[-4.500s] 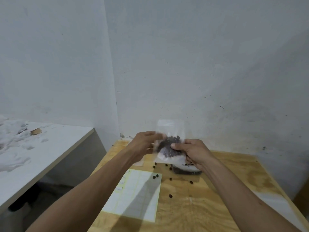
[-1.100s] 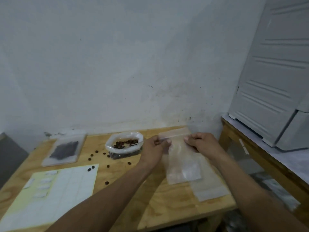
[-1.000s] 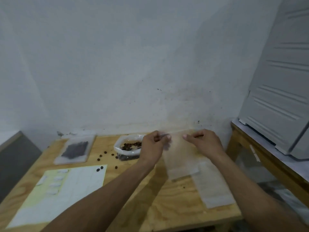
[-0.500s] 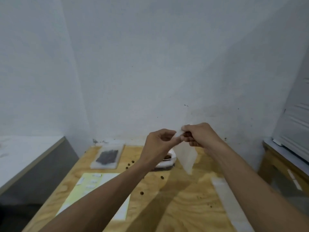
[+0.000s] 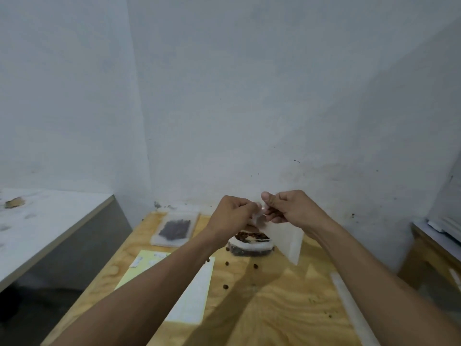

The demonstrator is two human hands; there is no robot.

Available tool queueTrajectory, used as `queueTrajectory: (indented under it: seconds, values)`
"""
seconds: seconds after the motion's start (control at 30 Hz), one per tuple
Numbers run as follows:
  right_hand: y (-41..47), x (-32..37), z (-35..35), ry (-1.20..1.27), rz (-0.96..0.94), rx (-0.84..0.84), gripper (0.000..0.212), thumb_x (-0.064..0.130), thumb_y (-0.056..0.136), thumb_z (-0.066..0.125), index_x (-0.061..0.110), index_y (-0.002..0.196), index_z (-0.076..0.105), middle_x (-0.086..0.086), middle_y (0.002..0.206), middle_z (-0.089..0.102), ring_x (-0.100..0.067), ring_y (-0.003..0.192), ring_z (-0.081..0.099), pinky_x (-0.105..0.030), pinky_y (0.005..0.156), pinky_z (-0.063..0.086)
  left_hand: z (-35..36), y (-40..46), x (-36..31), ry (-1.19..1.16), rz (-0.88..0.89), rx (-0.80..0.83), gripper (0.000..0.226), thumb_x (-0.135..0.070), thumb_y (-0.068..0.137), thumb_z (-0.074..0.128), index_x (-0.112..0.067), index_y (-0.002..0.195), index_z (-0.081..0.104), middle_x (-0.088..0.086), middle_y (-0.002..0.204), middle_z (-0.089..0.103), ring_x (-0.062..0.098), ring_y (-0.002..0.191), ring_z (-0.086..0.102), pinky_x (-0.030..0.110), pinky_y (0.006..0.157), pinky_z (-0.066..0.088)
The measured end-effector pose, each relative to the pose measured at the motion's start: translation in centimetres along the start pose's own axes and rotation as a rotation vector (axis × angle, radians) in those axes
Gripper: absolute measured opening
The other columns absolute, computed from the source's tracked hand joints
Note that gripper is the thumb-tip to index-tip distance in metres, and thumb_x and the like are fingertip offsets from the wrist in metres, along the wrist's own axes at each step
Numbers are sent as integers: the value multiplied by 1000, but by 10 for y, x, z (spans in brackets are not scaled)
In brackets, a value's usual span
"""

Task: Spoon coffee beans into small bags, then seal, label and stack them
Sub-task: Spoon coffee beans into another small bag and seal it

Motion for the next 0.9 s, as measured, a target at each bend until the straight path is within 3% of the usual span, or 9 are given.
queueTrajectory:
  seconds: [0.17, 0.33, 0.4, 0.47, 0.53, 0.6, 0.7, 0.8, 0.9]
  values:
    - [10, -3, 16, -22, 38, 43, 26, 18, 97, 67, -5, 84, 67, -17, 86, 77, -22, 78, 75, -30, 78, 62, -12, 4, 7, 221, 72, -175, 40, -18, 87, 58, 11, 62, 47, 14, 56, 47, 25, 50, 59, 52, 53, 58]
    - [10, 2, 35, -101, 86, 11, 23, 9, 94, 60, 4, 72, 57, -22, 85, 77, -28, 80, 78, -34, 84, 60, -32, 13, 12, 309, 106, -415, 43, -19, 88, 57, 7, 55, 47, 18, 45, 50, 29, 43, 55, 36, 51, 43]
    - [13, 3, 35, -62, 94, -2, 16, 8, 93, 63, 4, 78, 57, -21, 82, 77, -26, 75, 77, -37, 84, 62, -38, 13, 11, 310, 133, -320, 40, -32, 91, 60, 1, 70, 64, 15, 63, 65, 21, 57, 61, 35, 60, 48]
    - [16, 4, 31, 42, 106, 12, 19, 3, 92, 64, 3, 74, 56, -11, 66, 72, -21, 67, 73, -39, 83, 63, -40, 7, 9, 288, 128, -72, 37, -52, 94, 63, -19, 108, 72, -8, 103, 74, 6, 94, 68, 29, 86, 53]
    - [17, 5, 29, 99, 108, 62, 21, -3, 90, 61, 2, 69, 57, -6, 59, 58, -16, 60, 63, -32, 72, 62, -41, 2, 11, 326, 85, 191, 82, -63, 83, 71, -30, 151, 41, -13, 148, 48, 3, 129, 49, 31, 106, 41]
    - [16, 6, 32, 90, 110, 151, 22, -4, 89, 56, 3, 69, 57, -6, 61, 52, -13, 56, 56, -26, 63, 58, -42, 2, 14, 365, 36, 328, 119, -60, 68, 85, -42, 159, 12, -15, 163, 21, 8, 144, 28, 35, 115, 30]
    - [13, 6, 36, 28, 133, 262, 36, -5, 91, 53, 10, 59, 56, -2, 58, 49, -9, 52, 50, -27, 64, 55, -43, 6, 17, 444, 54, 387, 126, -49, 63, 91, -40, 159, 10, -13, 164, 22, 12, 146, 28, 36, 119, 31]
    - [18, -3, 27, -75, 163, 185, 54, -10, 91, 51, 17, 44, 46, 2, 50, 43, -8, 42, 49, -34, 67, 52, -43, 9, 20, 579, 111, 337, 99, -37, 74, 87, -29, 154, 30, -12, 144, 43, 11, 125, 46, 18, 94, 44]
    - [22, -11, 18, -278, 139, 56, 45, -10, 85, 52, 15, 48, 47, -2, 51, 49, -15, 47, 60, -45, 73, 53, -42, 11, 25, 677, 150, 284, 93, -41, 75, 86, -24, 150, 34, -15, 135, 43, 6, 117, 44, 6, 79, 35]
Point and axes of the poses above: each hand's wrist, its own y-axis towards the middle knuckle, its own z-axis out of the palm, x = y × z, the point moved 3 cm from there along y, towards the middle knuckle
